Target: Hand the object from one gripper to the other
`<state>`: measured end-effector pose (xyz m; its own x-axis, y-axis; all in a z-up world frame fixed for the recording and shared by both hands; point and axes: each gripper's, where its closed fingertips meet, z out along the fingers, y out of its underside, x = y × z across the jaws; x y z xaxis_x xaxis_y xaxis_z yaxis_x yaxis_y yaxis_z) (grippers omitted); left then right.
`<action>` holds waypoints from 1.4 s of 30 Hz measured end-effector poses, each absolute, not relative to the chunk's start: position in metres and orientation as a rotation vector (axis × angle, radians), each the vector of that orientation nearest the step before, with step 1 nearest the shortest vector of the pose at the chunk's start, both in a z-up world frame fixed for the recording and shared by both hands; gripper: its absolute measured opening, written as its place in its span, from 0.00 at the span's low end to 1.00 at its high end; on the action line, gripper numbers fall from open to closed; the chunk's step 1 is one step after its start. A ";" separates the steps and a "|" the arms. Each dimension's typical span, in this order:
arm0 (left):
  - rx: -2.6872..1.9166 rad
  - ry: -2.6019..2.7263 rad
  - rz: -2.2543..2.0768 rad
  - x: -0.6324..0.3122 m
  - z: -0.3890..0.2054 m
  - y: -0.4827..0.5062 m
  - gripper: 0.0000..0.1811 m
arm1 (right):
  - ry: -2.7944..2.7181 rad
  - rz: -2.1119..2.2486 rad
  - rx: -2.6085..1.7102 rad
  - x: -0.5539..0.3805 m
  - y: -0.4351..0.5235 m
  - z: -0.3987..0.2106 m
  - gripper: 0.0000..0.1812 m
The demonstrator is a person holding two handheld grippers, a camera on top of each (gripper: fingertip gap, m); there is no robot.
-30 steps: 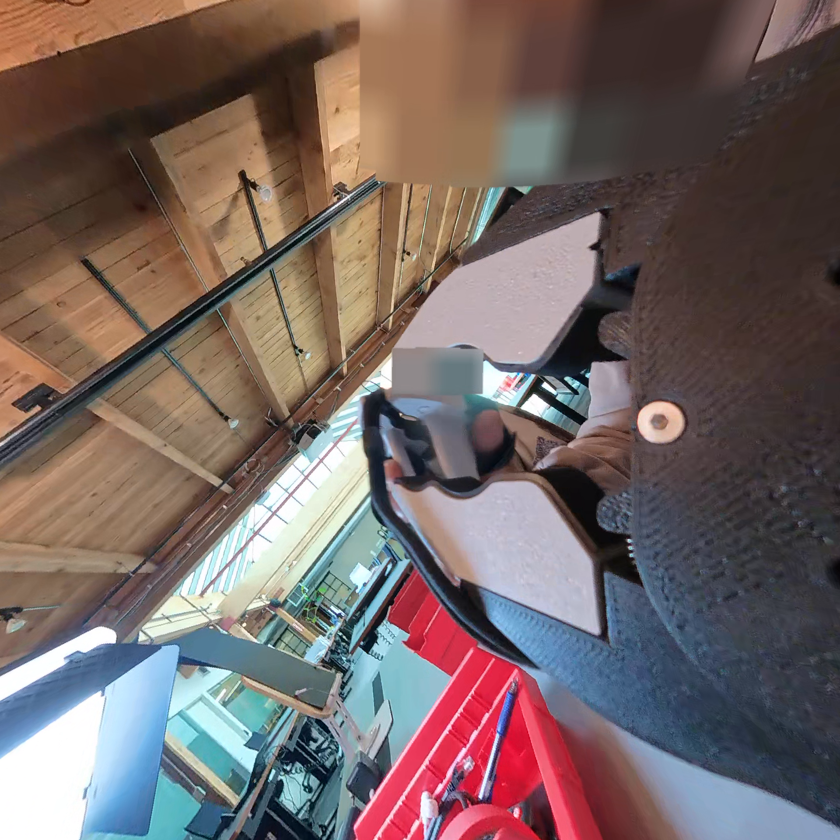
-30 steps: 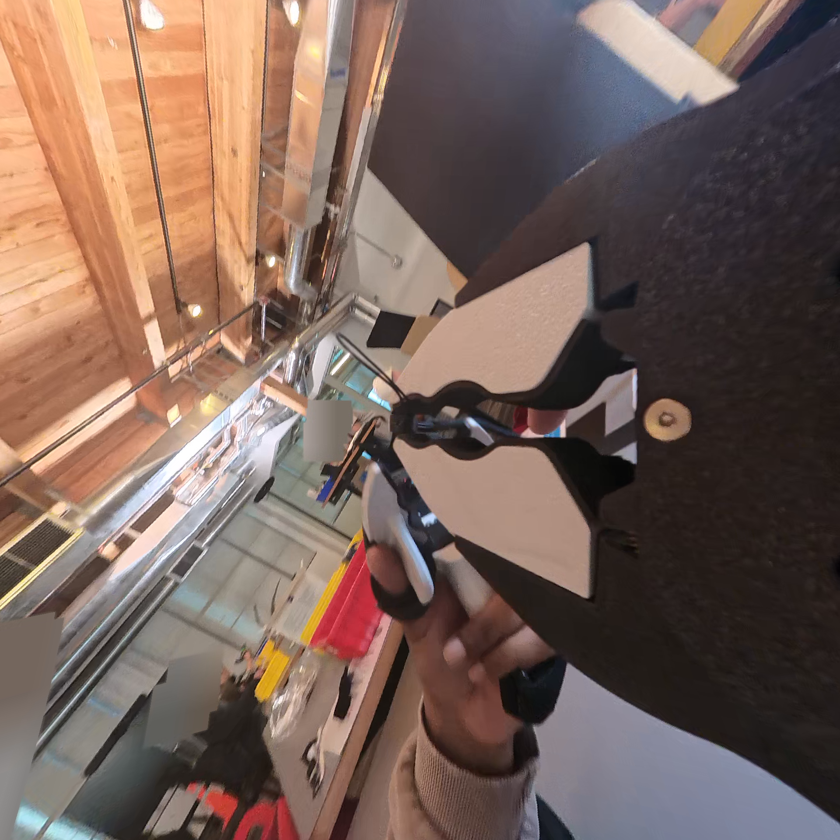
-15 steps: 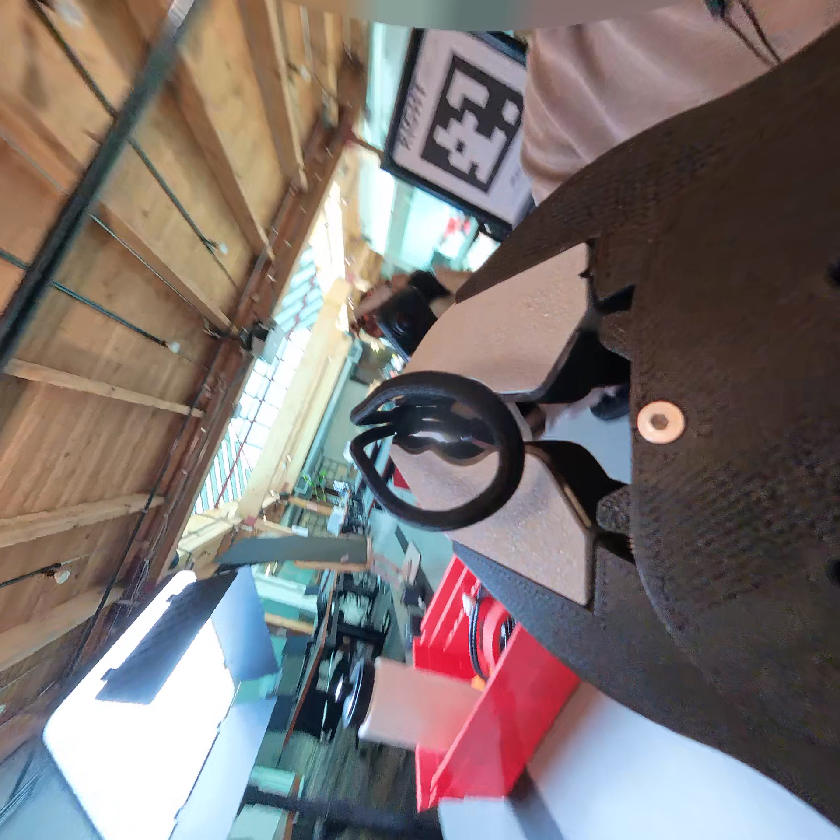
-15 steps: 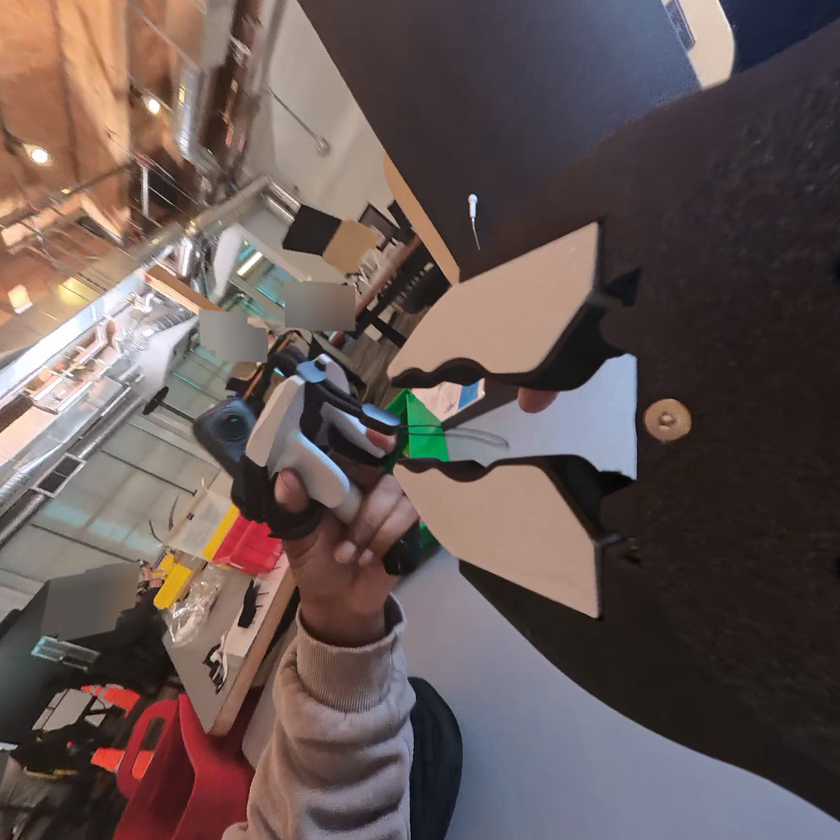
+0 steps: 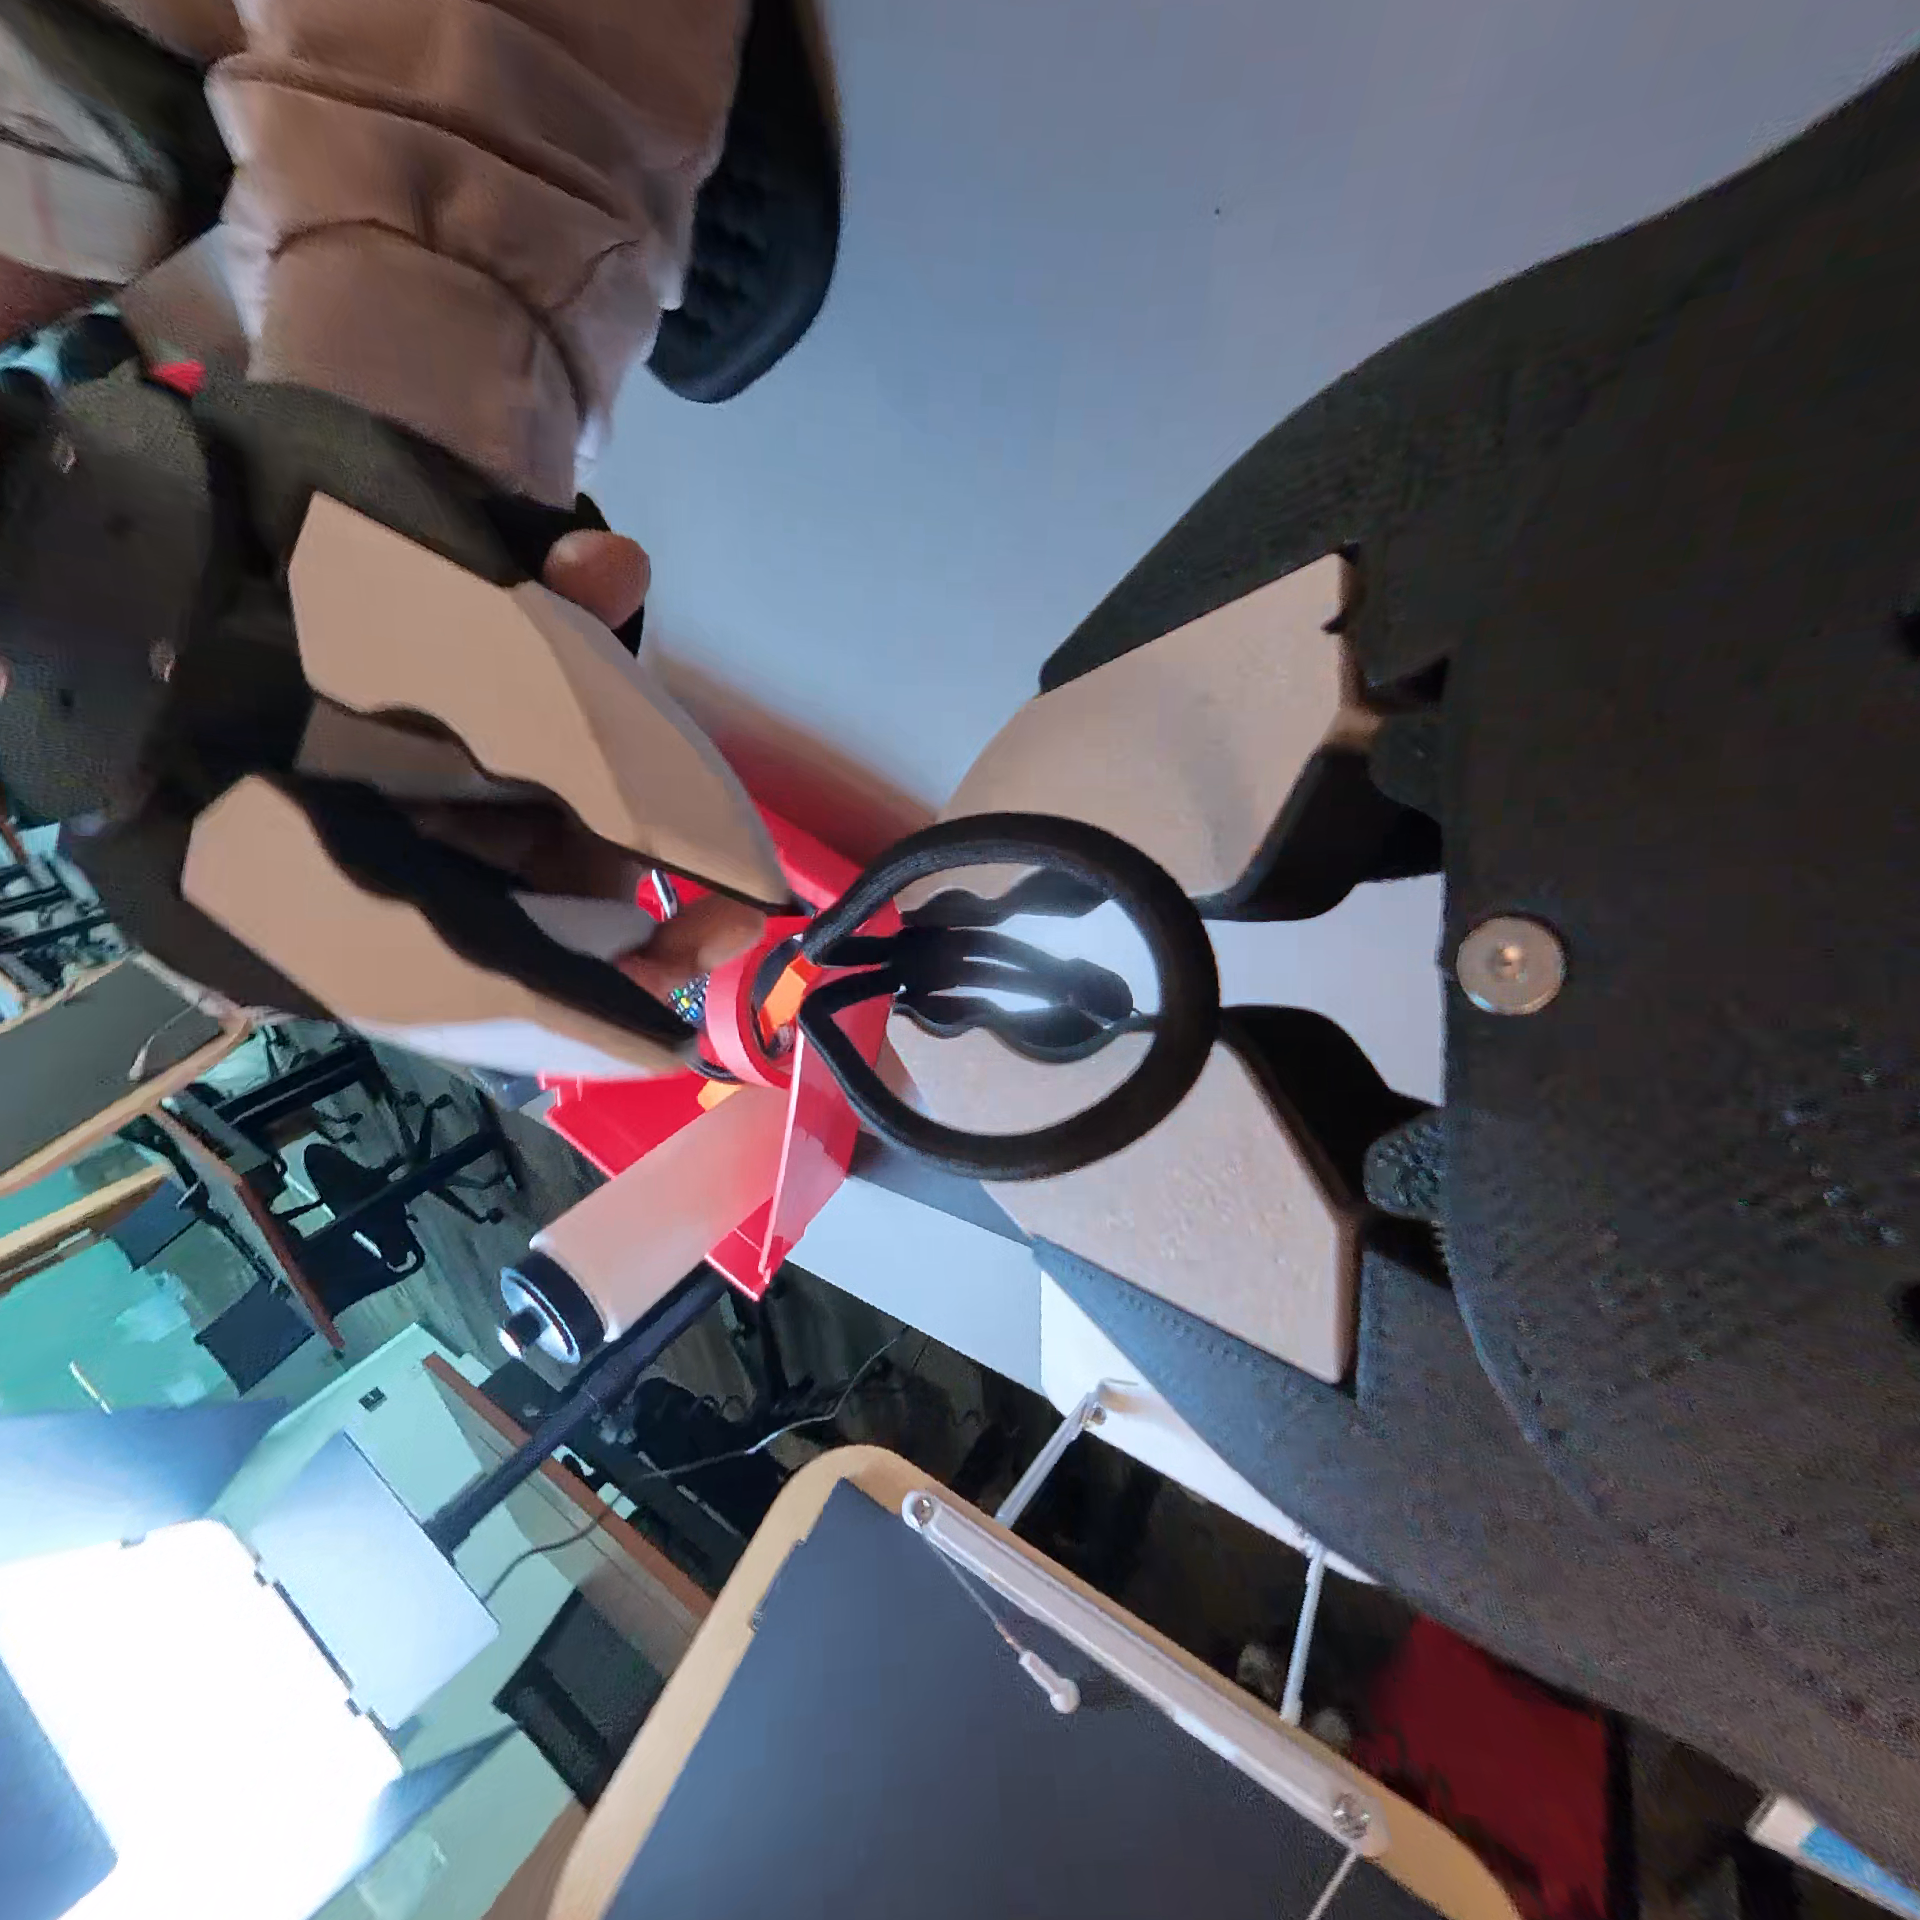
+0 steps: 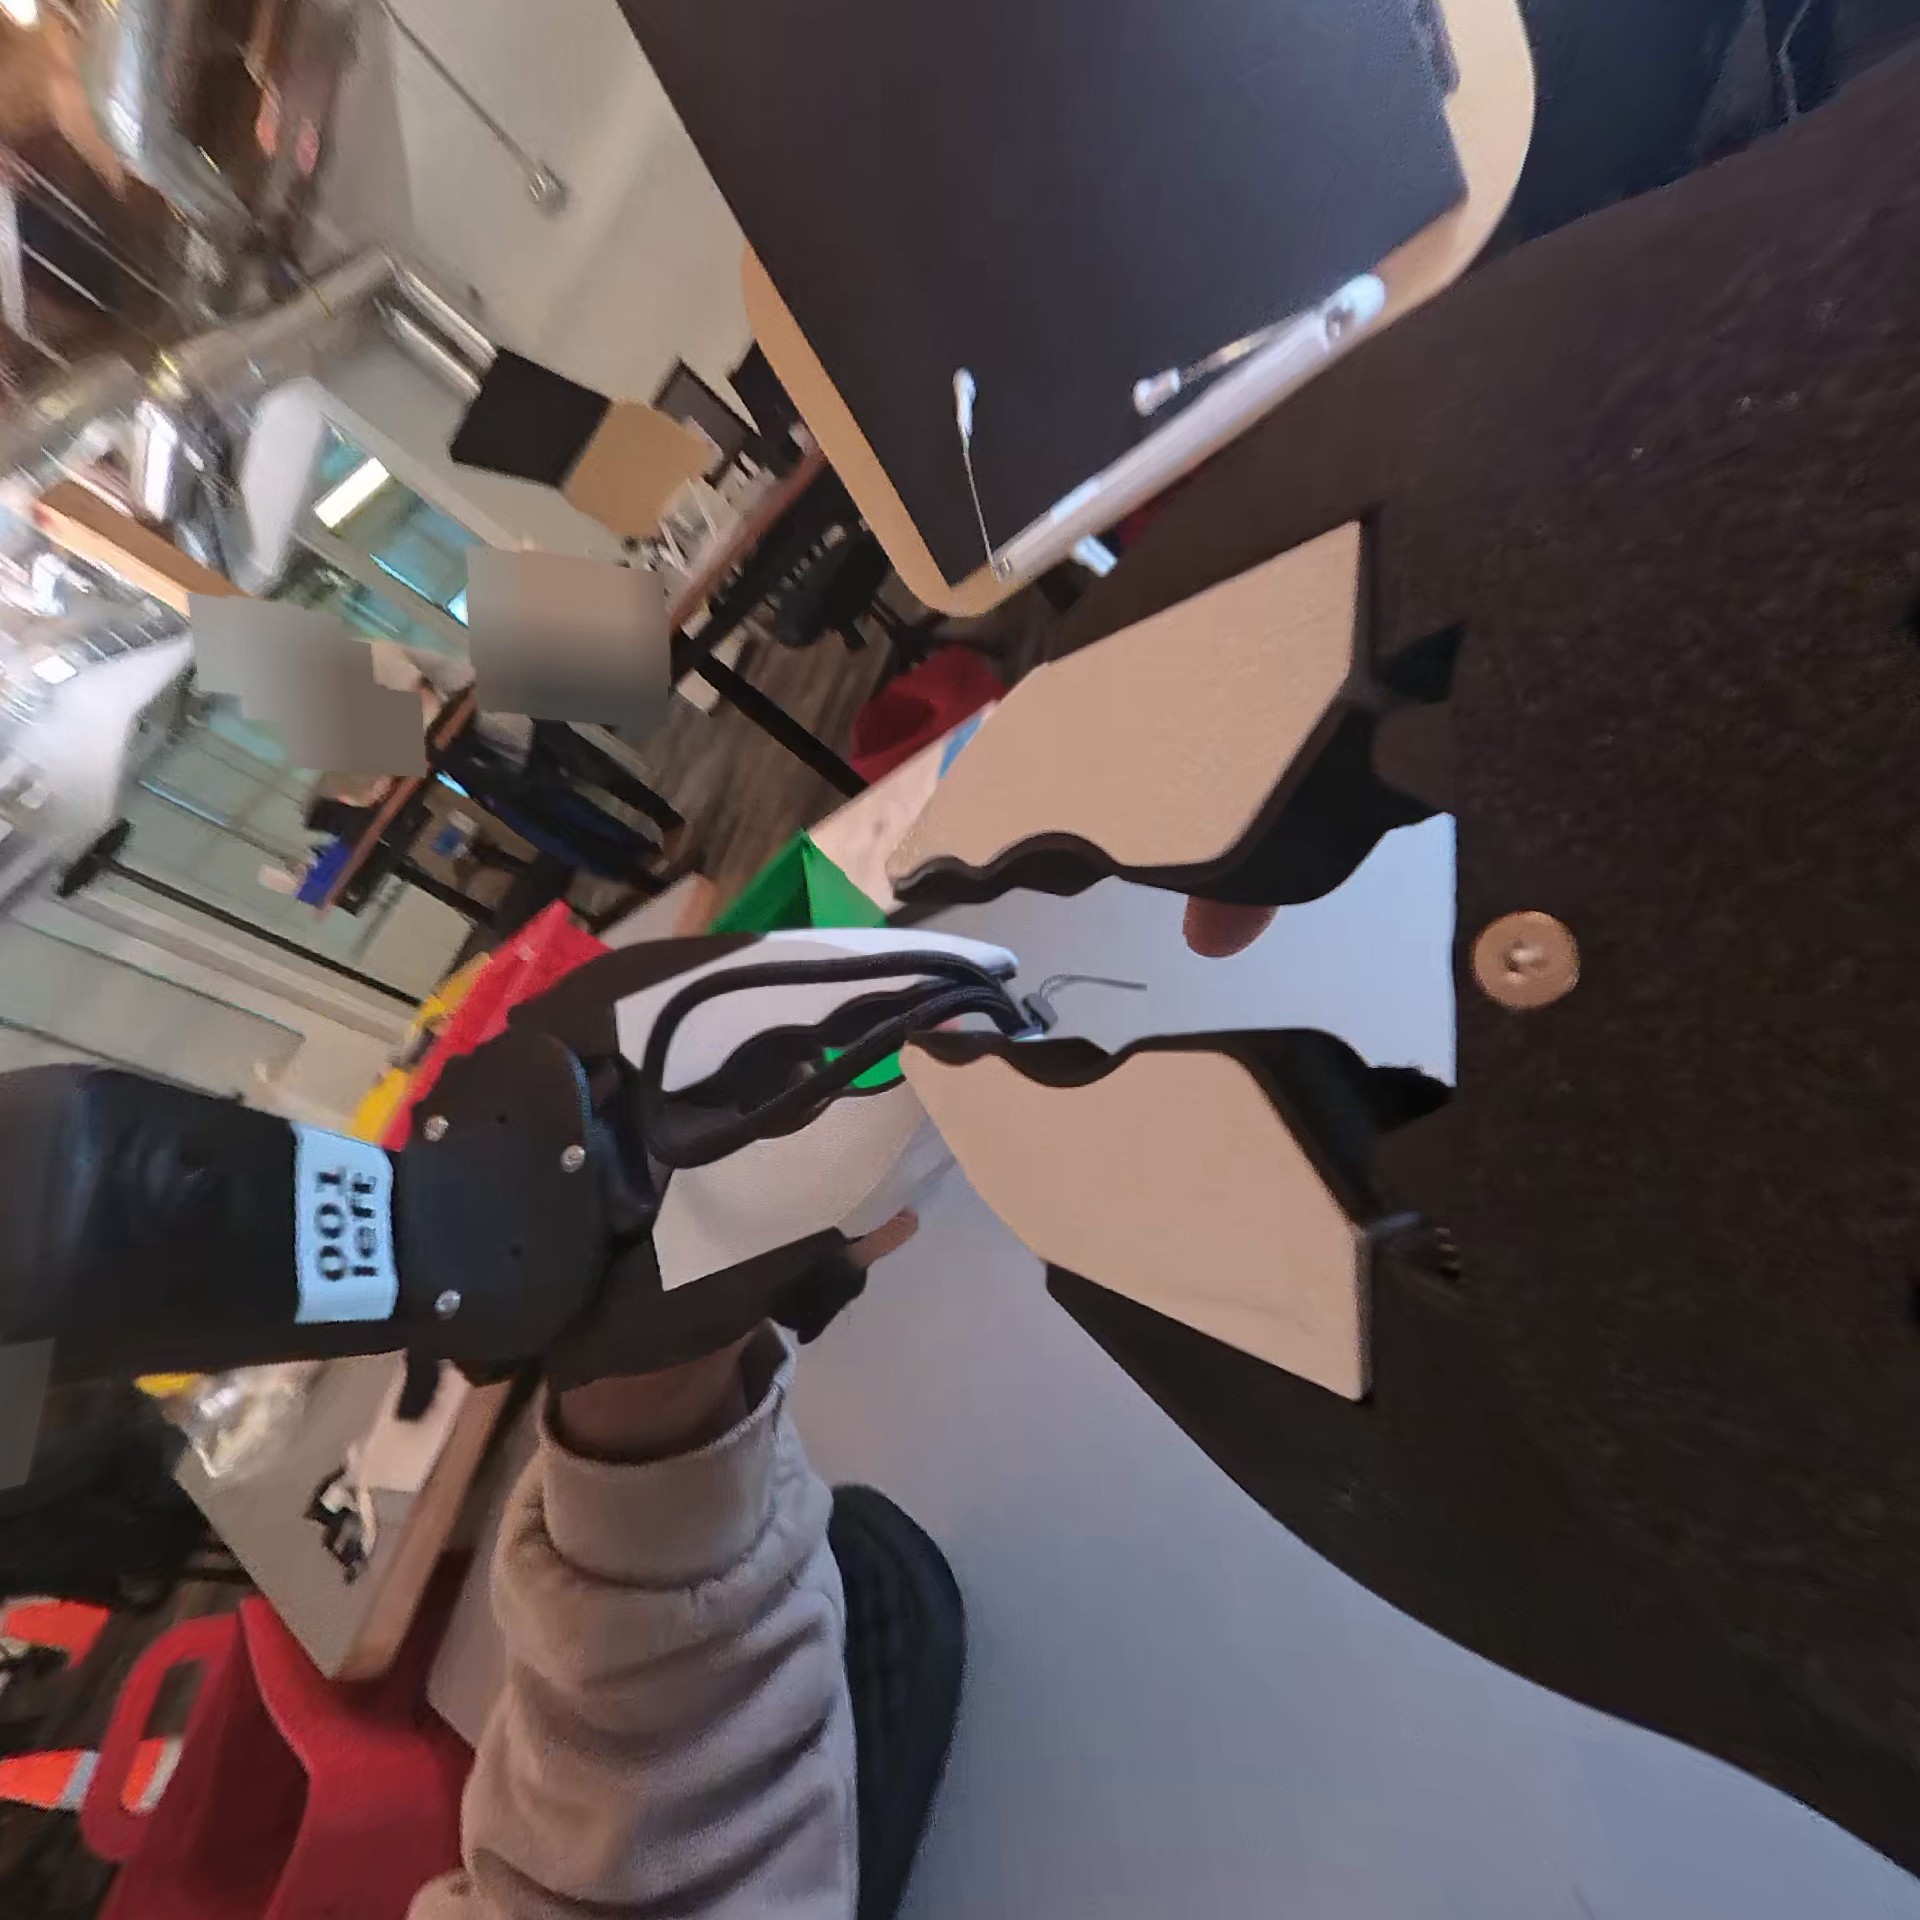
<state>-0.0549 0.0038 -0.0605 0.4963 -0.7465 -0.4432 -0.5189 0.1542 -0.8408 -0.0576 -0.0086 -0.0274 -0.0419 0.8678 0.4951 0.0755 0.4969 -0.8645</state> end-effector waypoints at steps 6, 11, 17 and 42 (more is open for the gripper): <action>-1.423 1.274 -0.102 -0.043 -0.072 -0.001 0.07 | -1.630 0.832 -0.857 -0.057 -0.018 -0.051 0.03; -1.386 1.115 -0.322 -0.052 -0.046 -0.002 0.09 | -1.441 0.780 -0.785 -0.049 -0.005 -0.017 0.02; -1.454 0.814 -1.003 -0.064 -0.021 -0.007 0.11 | -1.092 0.746 -0.637 -0.020 0.011 0.037 0.02; -1.205 0.576 -1.295 -0.070 0.019 -0.013 0.02 | -1.538 0.855 -0.668 -0.048 -0.029 -0.024 0.14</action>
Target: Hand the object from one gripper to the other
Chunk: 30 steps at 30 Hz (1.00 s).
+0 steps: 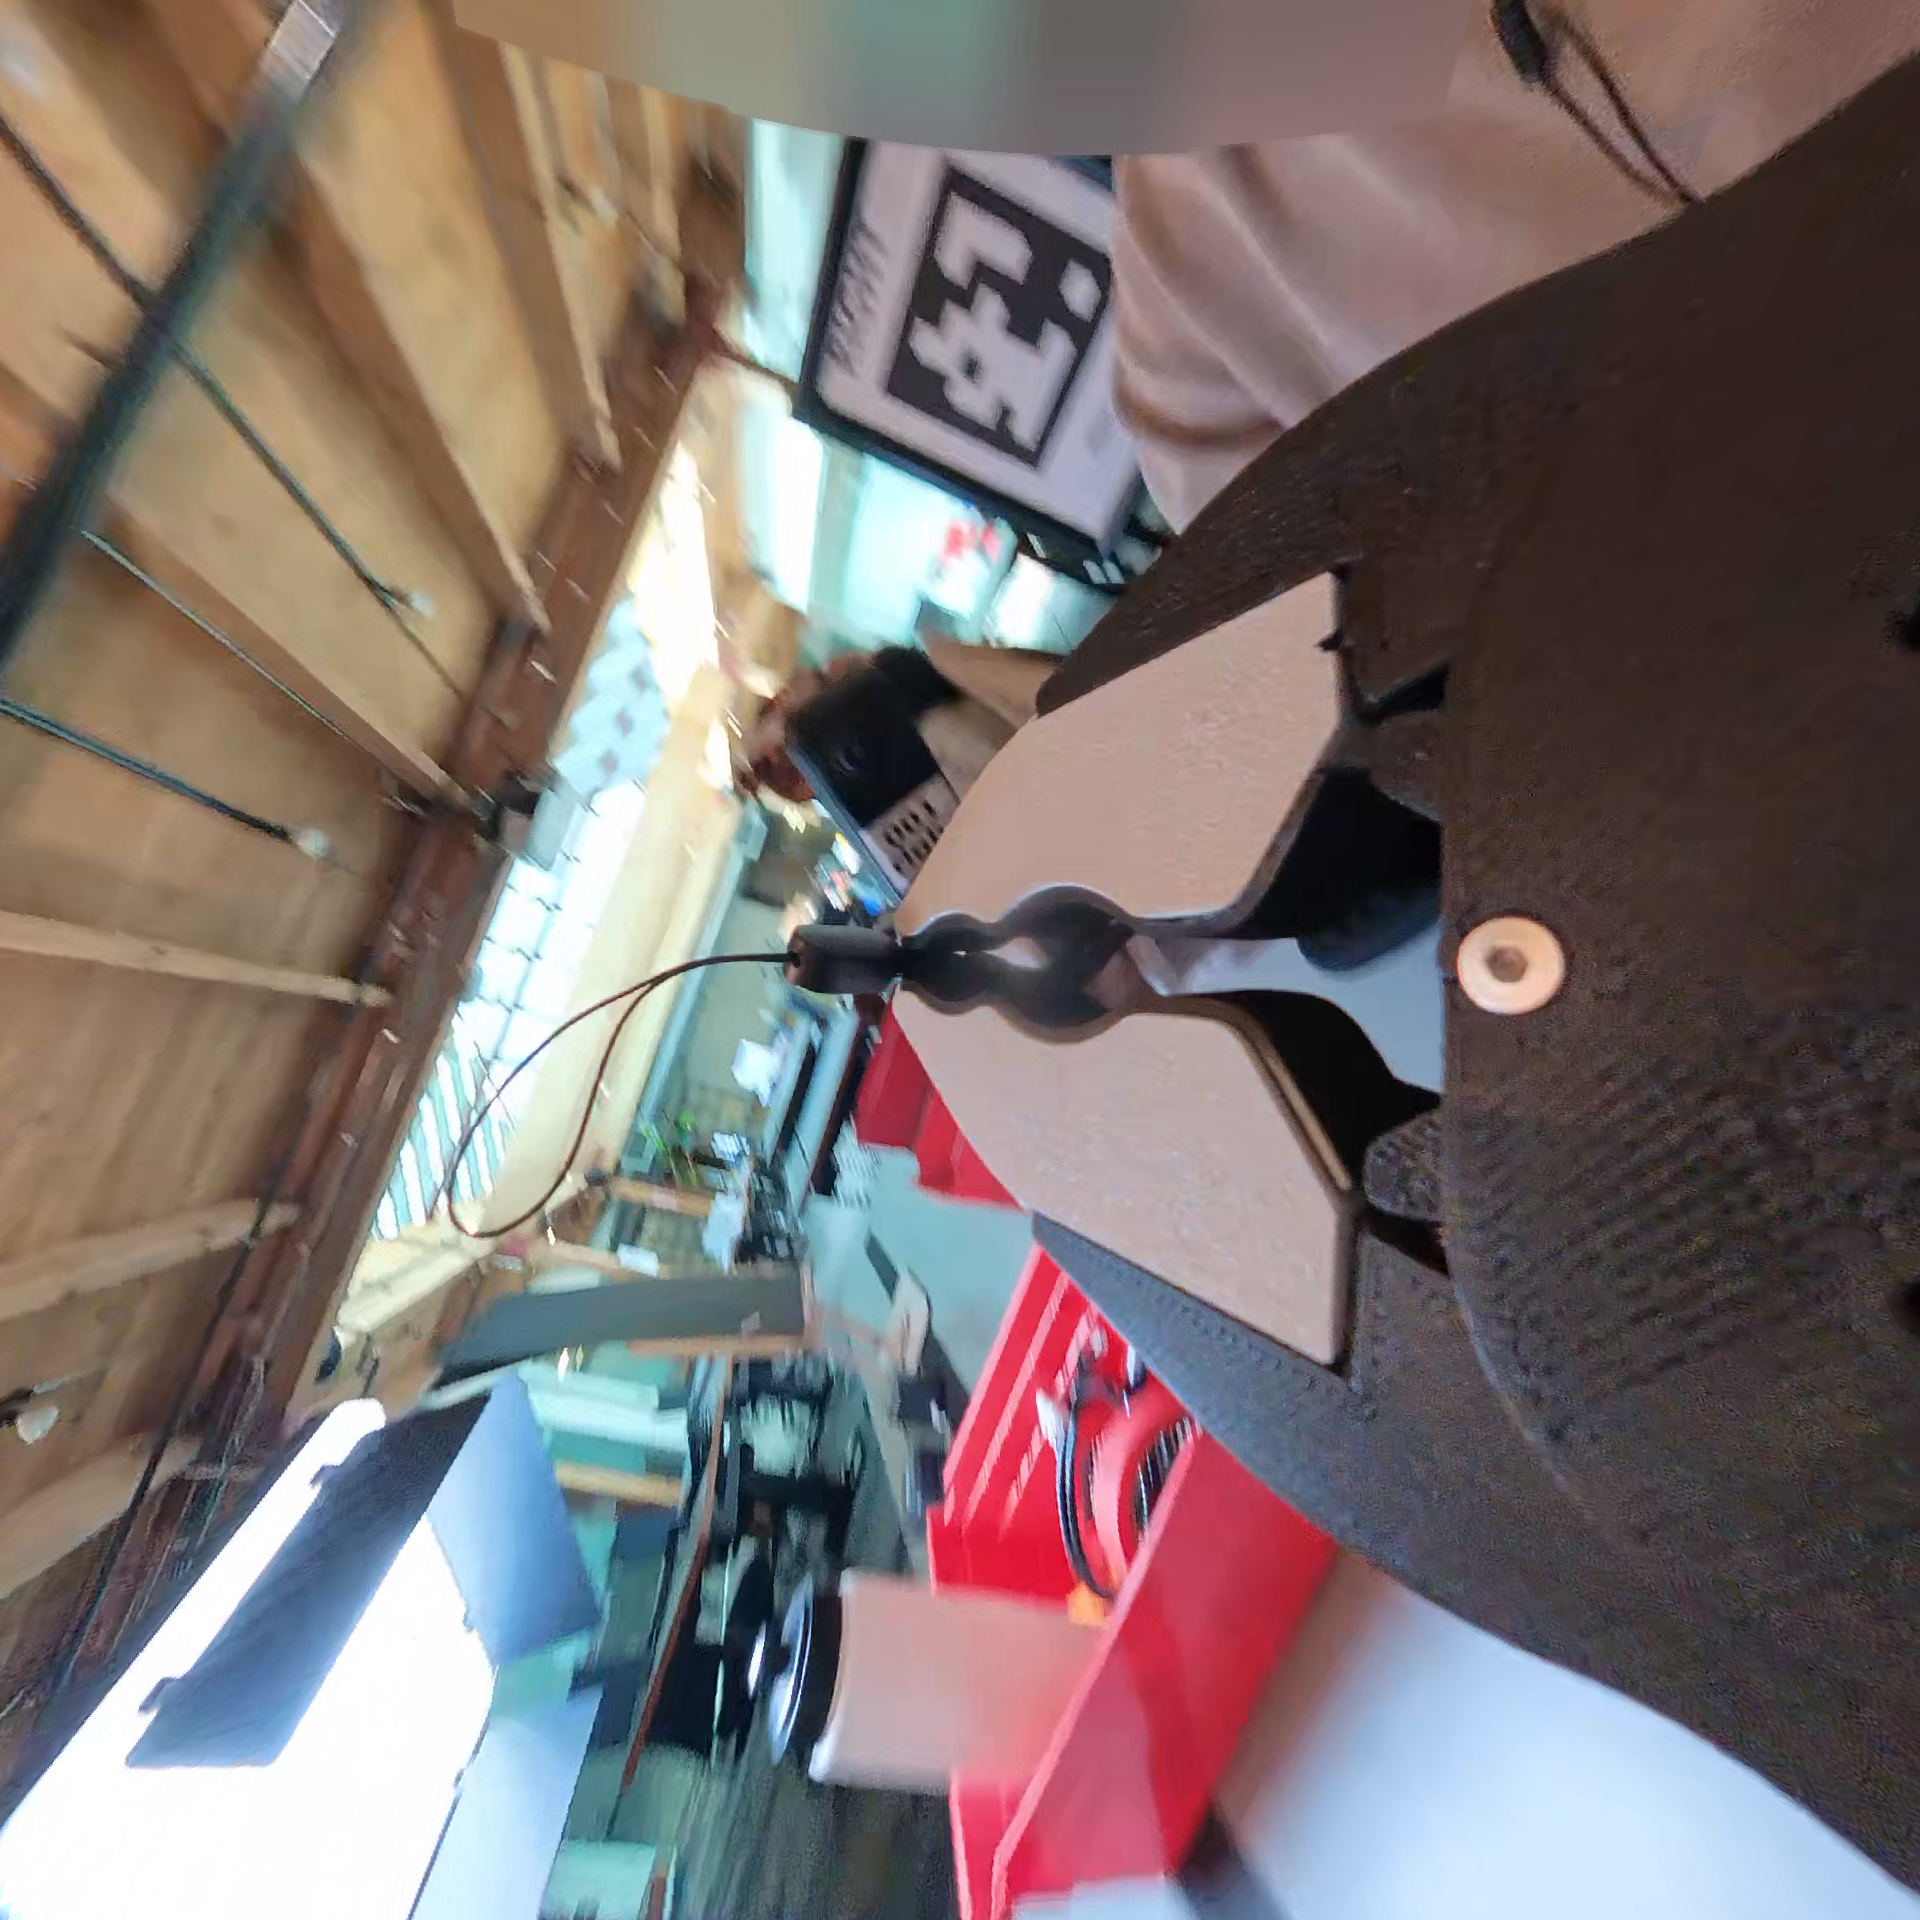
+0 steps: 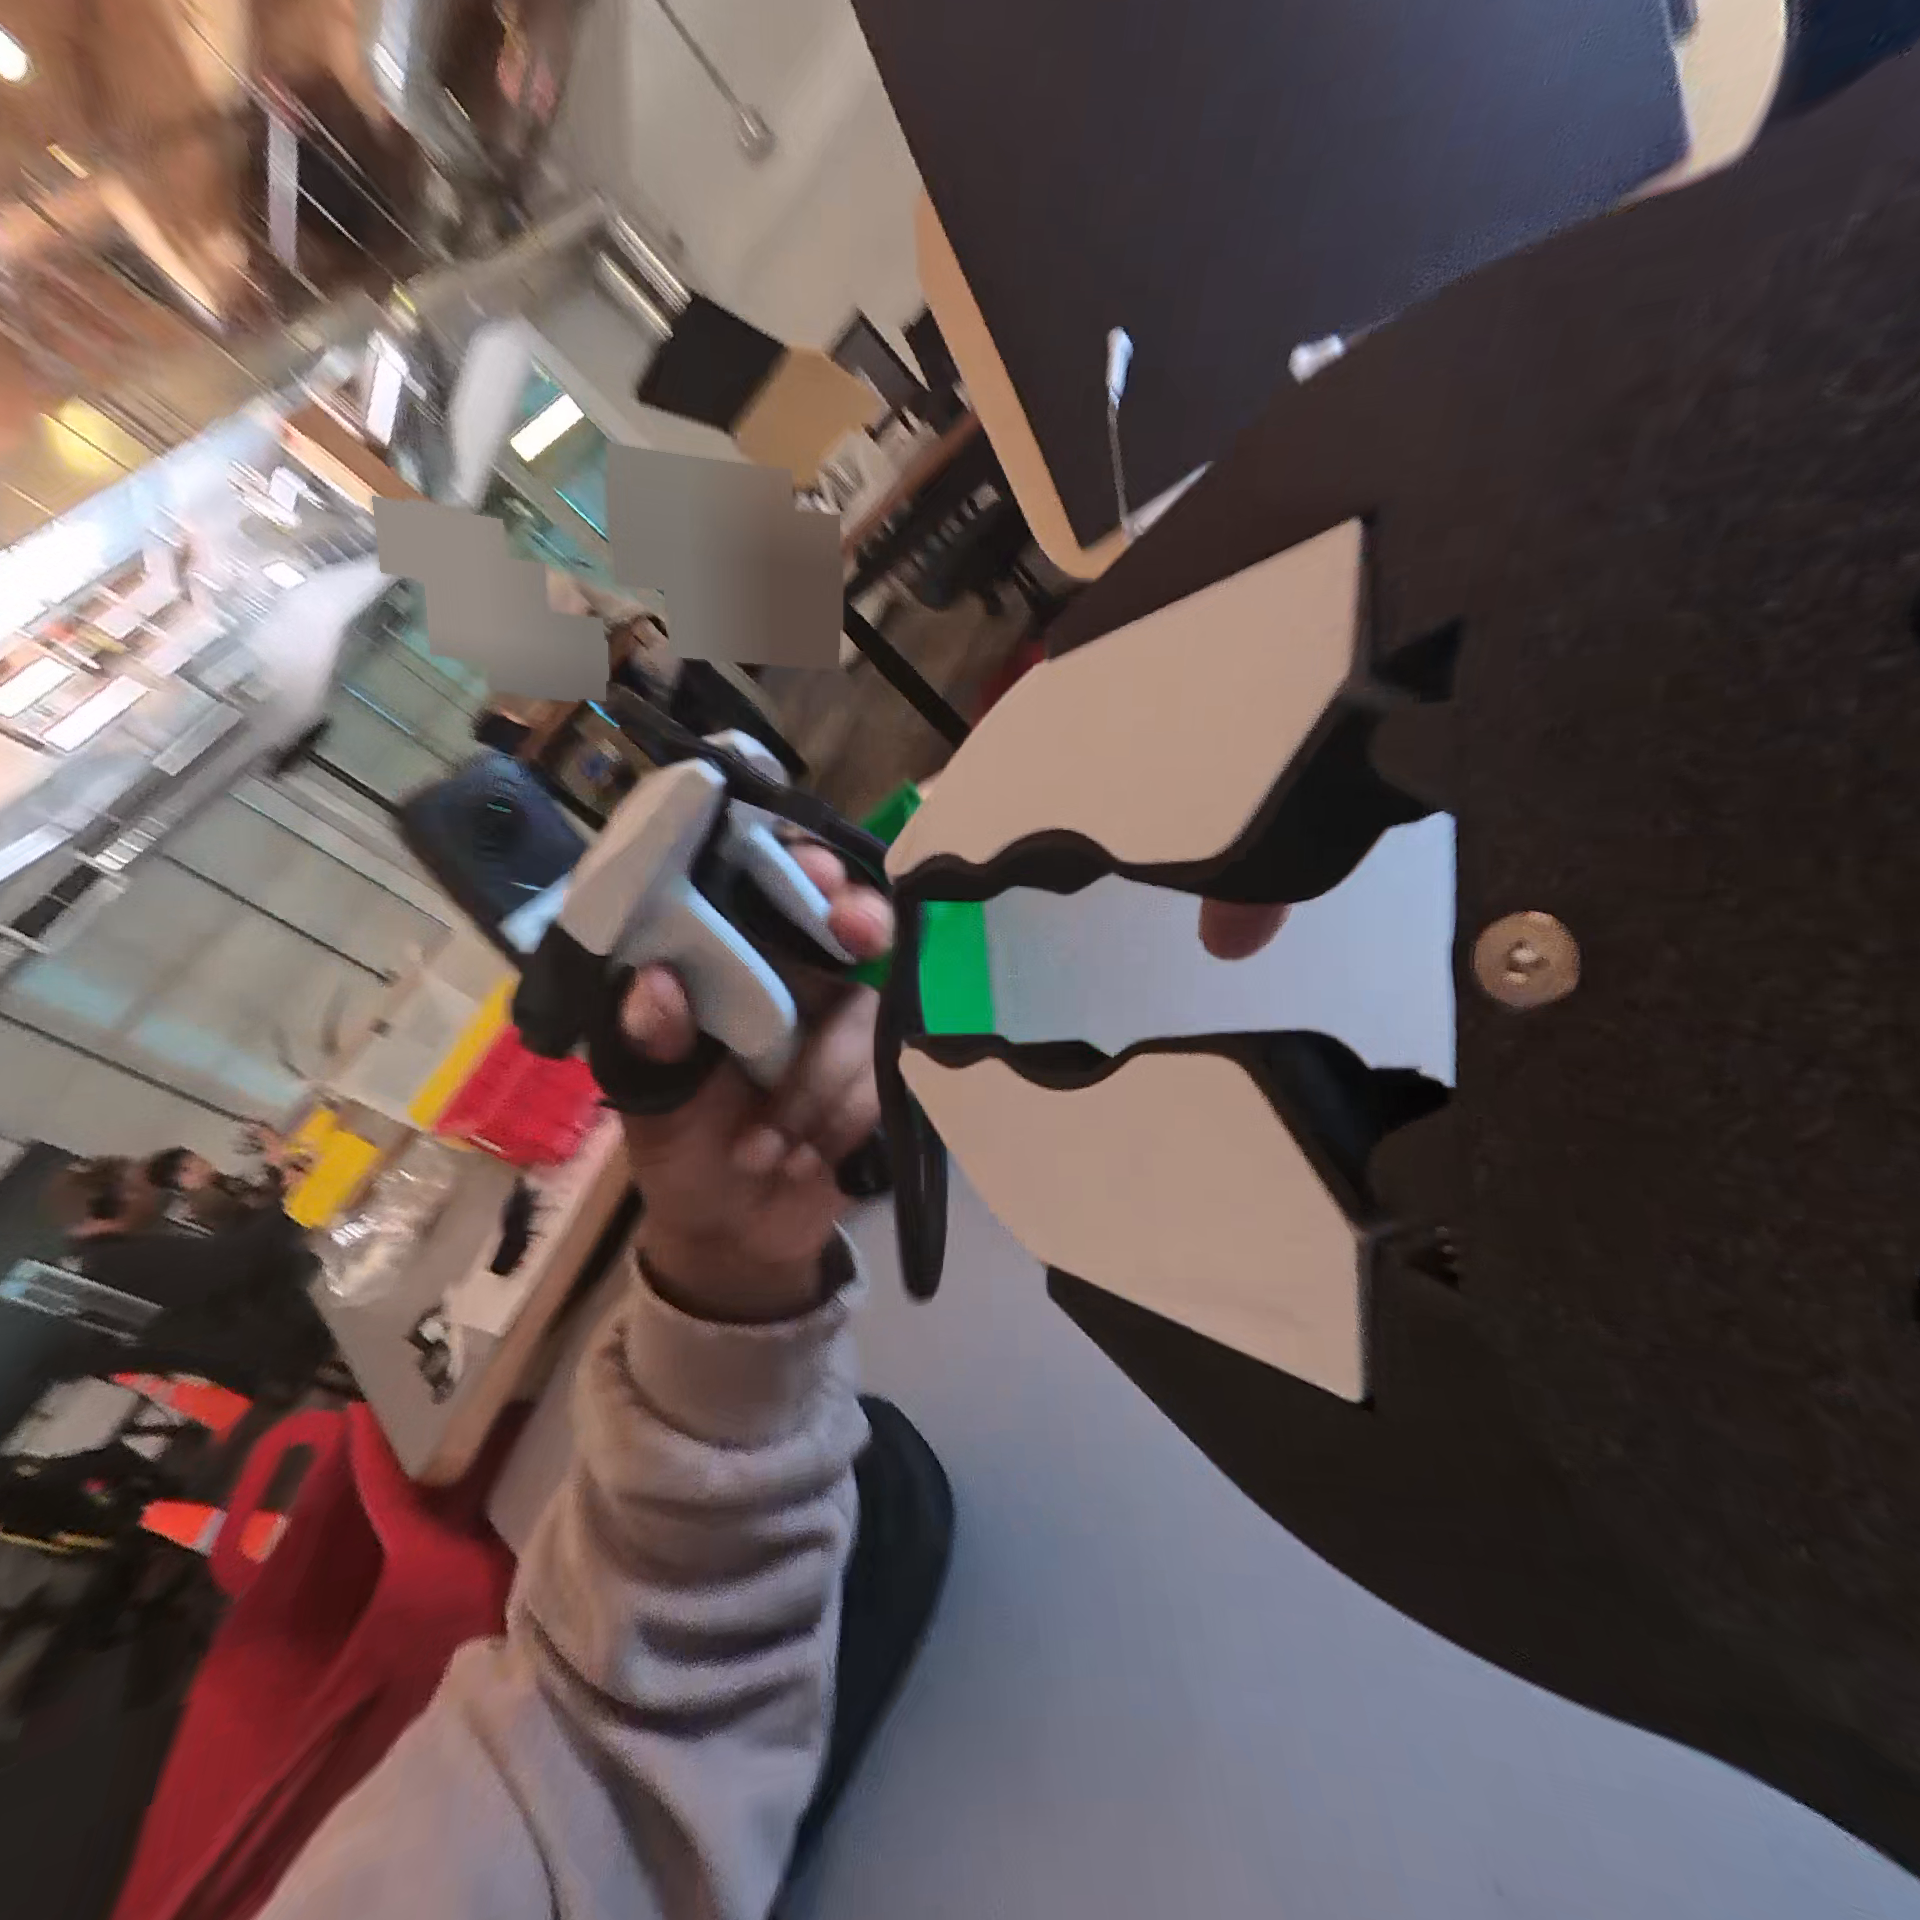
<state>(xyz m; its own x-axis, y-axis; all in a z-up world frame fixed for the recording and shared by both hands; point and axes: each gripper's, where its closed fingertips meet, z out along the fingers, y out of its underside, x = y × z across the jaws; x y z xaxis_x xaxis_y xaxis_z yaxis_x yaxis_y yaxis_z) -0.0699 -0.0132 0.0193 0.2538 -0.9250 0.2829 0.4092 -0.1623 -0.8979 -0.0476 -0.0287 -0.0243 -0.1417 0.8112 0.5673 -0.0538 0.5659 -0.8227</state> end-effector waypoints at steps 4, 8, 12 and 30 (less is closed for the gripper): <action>-1.345 0.770 -0.887 -0.077 0.005 -0.009 0.02 | -1.575 1.046 -0.753 -0.027 -0.030 -0.017 0.16; -1.422 0.947 -0.620 -0.065 -0.016 -0.010 0.02 | -1.445 1.071 -0.781 -0.028 -0.022 0.001 0.13; -1.482 1.082 -0.503 -0.043 -0.044 -0.010 0.02 | -1.485 1.026 -0.860 -0.047 -0.021 -0.017 0.16; -1.225 0.607 -1.957 -0.026 0.009 -0.046 0.14 | -1.067 0.859 -0.501 -0.018 -0.022 0.052 0.04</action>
